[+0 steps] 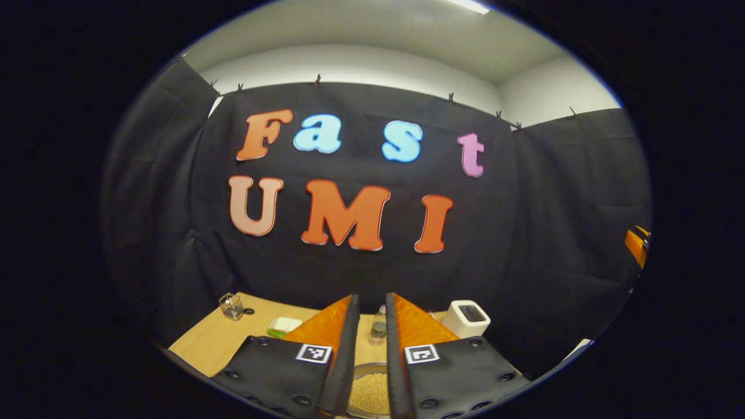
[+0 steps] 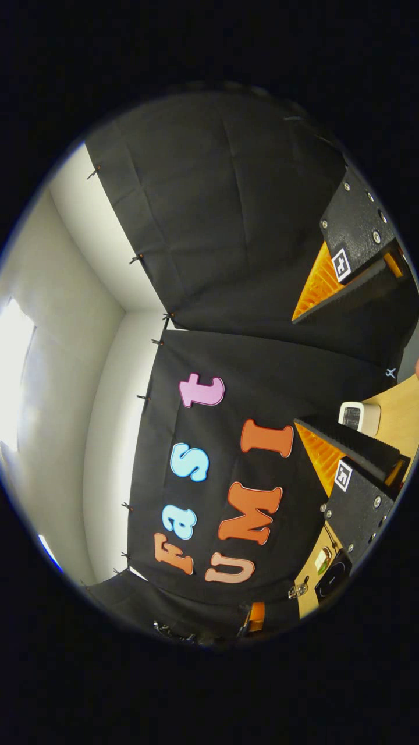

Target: First push the handle of the pot to place it horizontally, then grasp the pot with both hands and set it on the induction cooktop.

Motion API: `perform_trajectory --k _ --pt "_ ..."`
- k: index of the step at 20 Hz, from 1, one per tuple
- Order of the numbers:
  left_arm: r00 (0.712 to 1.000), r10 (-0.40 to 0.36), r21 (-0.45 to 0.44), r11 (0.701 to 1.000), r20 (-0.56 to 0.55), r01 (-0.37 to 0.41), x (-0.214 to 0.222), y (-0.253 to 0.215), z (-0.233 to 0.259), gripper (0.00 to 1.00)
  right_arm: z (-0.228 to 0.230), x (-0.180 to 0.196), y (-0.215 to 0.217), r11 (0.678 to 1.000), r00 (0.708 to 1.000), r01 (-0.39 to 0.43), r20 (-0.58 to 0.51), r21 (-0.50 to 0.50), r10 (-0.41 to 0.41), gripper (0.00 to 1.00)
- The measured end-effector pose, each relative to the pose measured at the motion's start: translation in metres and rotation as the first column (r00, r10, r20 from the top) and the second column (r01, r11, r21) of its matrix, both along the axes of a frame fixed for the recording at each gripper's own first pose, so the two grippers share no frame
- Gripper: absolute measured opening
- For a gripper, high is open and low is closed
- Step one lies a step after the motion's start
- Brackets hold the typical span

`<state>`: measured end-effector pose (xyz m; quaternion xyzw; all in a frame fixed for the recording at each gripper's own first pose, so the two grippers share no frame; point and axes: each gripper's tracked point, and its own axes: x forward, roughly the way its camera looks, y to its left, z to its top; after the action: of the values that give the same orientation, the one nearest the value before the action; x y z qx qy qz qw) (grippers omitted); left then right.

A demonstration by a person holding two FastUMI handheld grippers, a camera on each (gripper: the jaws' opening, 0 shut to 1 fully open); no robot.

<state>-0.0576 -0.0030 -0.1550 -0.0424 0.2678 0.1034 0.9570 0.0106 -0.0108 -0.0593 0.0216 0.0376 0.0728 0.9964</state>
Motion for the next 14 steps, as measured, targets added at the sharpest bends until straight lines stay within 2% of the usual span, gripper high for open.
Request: perform_trajectory --k 1,2,5,7,10,11,14 --pt "0.998 0.021 -0.021 1.000 -0.061 -0.022 -0.011 0.001 -0.019 0.29 -0.004 0.001 0.002 1.000 1.000 -0.009 -0.005 0.000 0.009 0.95" --pt "0.992 0.038 -0.045 0.998 -0.118 -0.044 -0.020 0.001 -0.038 0.10 -0.008 0.004 0.004 1.000 1.000 -0.018 -0.010 0.001 0.018 0.95" --pt "0.952 0.098 -0.090 0.988 -0.290 -0.129 -0.057 0.005 -0.090 0.09 -0.025 0.008 0.012 0.999 0.998 -0.040 -0.041 0.018 0.041 0.95" --pt "0.907 0.115 -0.107 0.979 -0.405 -0.172 -0.084 0.000 -0.123 0.09 -0.039 0.007 0.017 0.998 0.996 -0.056 -0.072 0.027 0.057 0.95" --pt "0.819 0.129 -0.098 0.971 -0.560 -0.220 -0.126 -0.005 -0.165 0.10 -0.057 0.007 0.019 0.998 0.992 -0.064 -0.104 0.026 0.067 0.95" --pt "0.774 0.139 -0.076 0.969 -0.618 -0.236 -0.142 -0.007 -0.180 0.10 -0.062 0.007 0.017 0.998 0.992 -0.061 -0.114 0.020 0.062 0.95" --pt "0.682 0.123 -0.080 0.963 -0.721 -0.258 -0.177 -0.022 -0.214 0.09 -0.078 0.001 0.010 0.999 0.988 -0.051 -0.143 0.006 0.051 0.95"
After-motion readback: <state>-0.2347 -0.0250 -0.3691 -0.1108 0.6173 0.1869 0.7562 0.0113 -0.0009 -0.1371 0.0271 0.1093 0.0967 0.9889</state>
